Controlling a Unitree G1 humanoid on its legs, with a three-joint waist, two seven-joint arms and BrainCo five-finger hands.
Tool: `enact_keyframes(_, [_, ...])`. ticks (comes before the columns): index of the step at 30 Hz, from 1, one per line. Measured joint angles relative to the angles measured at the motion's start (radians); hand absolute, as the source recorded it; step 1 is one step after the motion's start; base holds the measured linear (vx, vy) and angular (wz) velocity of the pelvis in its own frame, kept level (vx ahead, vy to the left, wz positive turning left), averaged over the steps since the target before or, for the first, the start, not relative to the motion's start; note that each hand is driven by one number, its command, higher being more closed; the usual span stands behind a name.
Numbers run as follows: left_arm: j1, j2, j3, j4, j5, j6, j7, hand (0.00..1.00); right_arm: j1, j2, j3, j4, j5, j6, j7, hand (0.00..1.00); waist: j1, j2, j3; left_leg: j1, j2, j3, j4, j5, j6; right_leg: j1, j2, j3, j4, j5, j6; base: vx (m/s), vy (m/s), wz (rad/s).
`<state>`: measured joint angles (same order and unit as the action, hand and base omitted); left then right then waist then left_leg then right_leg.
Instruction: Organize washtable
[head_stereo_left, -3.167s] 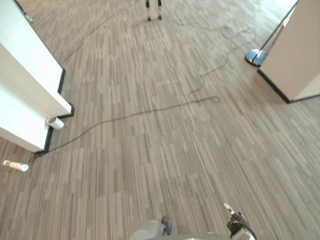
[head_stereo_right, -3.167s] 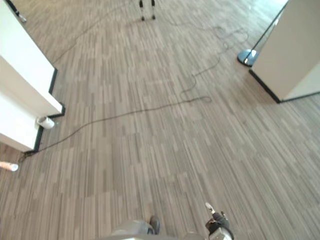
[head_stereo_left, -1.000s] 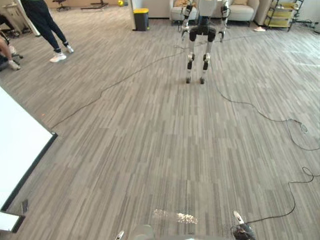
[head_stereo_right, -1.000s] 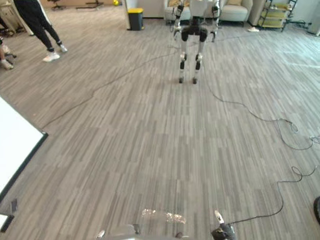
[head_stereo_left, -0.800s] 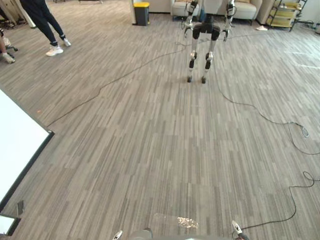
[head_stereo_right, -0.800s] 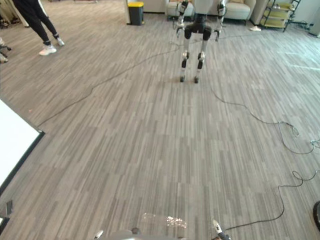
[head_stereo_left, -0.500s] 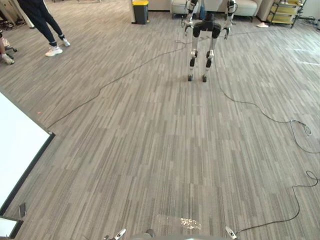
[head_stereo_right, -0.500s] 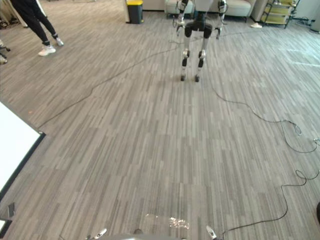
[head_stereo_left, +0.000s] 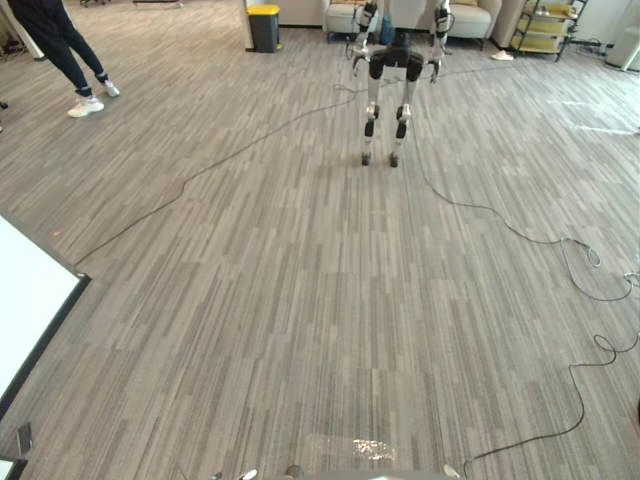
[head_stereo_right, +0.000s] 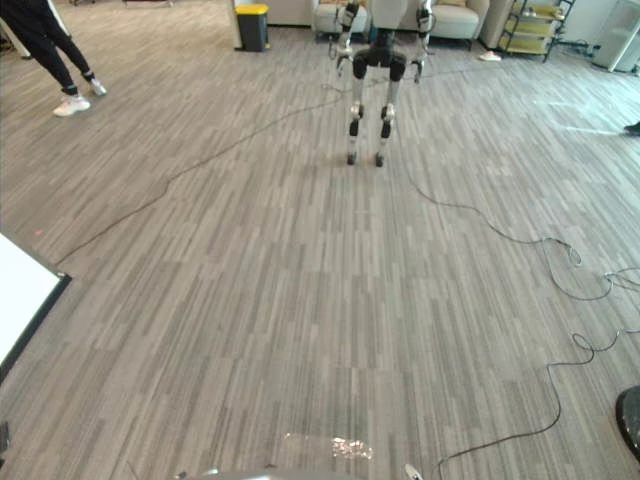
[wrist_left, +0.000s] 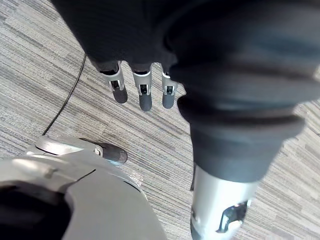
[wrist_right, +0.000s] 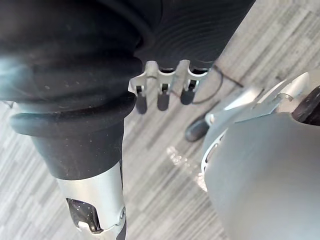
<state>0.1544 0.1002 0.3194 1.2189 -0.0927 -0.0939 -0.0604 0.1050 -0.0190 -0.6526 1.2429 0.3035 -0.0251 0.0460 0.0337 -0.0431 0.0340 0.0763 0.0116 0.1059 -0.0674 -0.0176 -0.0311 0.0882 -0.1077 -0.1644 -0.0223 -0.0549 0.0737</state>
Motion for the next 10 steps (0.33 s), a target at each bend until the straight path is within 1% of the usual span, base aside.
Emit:
enact_keyframes(3, [0.000, 0.004, -0.008, 0.001, 0.028, -0.001, 0.002, 0.00, -0.004, 0.000, 0.029, -0.001, 0.000, -0.006, 0.000, 0.00, -0.017, -0.001, 0.000, 0.005, -0.001, -0.004, -0.003, 0.000, 0.000, 0.007, 0.000, -0.003, -0.002, 0.000, 0.000, 0.03, -0.006, 0.05])
enact_keyframes(10, [-0.001, 0.006, -0.013, 0.007, 0.029, 0.000, 0.004, 0.00, -0.001, 0.002, 0.074, -0.001, -0.010, -0.009, 0.000, 0.00, -0.019, 0.000, 0.000, 0.009, -0.003, -0.013, -0.004, 0.000, 0.000, 0.014, -0.002, -0.014, -0.002, 0.000, 0.000, 0.00, -0.005, 0.02])
